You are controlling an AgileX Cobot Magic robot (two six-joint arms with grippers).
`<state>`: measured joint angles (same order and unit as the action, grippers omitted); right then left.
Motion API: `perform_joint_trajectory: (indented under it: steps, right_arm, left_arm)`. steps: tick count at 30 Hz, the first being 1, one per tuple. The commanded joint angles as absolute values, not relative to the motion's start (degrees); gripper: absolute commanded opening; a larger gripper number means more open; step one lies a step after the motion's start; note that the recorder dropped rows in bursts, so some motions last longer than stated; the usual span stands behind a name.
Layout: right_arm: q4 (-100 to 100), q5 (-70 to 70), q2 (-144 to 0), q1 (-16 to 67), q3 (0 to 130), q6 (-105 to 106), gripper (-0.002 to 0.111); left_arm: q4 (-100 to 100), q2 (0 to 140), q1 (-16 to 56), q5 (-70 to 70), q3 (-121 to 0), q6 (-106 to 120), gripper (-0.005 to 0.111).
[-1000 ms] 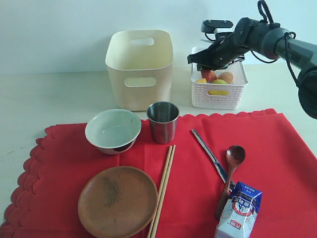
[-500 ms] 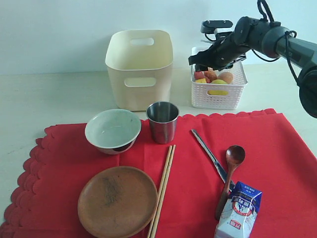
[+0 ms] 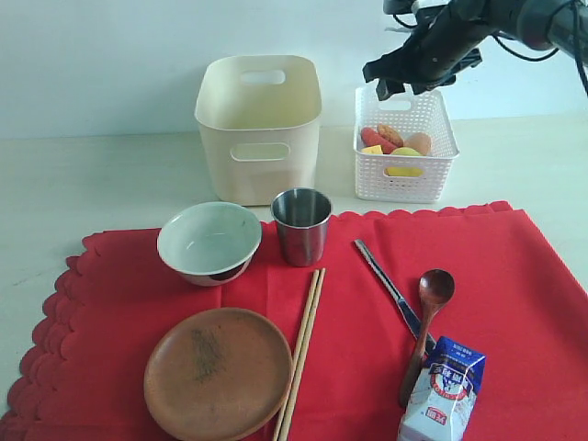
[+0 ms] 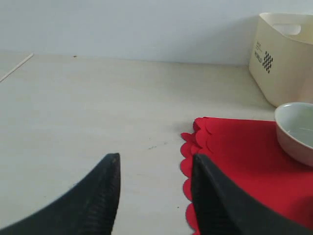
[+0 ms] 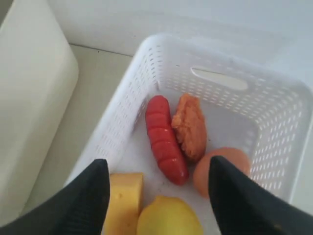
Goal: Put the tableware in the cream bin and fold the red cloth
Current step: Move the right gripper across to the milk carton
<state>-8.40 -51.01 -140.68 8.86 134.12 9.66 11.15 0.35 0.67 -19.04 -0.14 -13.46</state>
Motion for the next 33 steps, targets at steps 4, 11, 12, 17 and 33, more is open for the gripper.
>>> perform_joint_trajectory:
  steps: [4, 11, 12, 17, 33]
  right_arm:
    - [-7.8, -58.8, -136.4, 8.7, 134.8, 9.8, 0.054]
    - [-7.5, -65.2, -133.6, 8.7, 134.8, 8.7, 0.054]
    - [-7.4, -66.0, -133.3, 8.7, 134.8, 8.7, 0.054]
    - [-7.6, -68.8, -131.2, 8.8, 134.5, 7.3, 0.054]
    - [-6.5, -65.6, -118.3, 10.6, 118.0, 7.2, 0.054]
  left_arm:
    - [11.2, 0.0, 0.5, -18.7, 0.0, -13.8, 0.045]
    - [11.2, 0.0, 0.5, -18.7, 0.0, -13.8, 0.045]
    - [11.2, 0.0, 0.5, -18.7, 0.0, -13.8, 0.045]
    - [11.2, 0.0, 0.5, -18.7, 0.0, -13.8, 0.045]
    - [11.2, 0.0, 0.5, -18.7, 0.0, -13.8, 0.045]
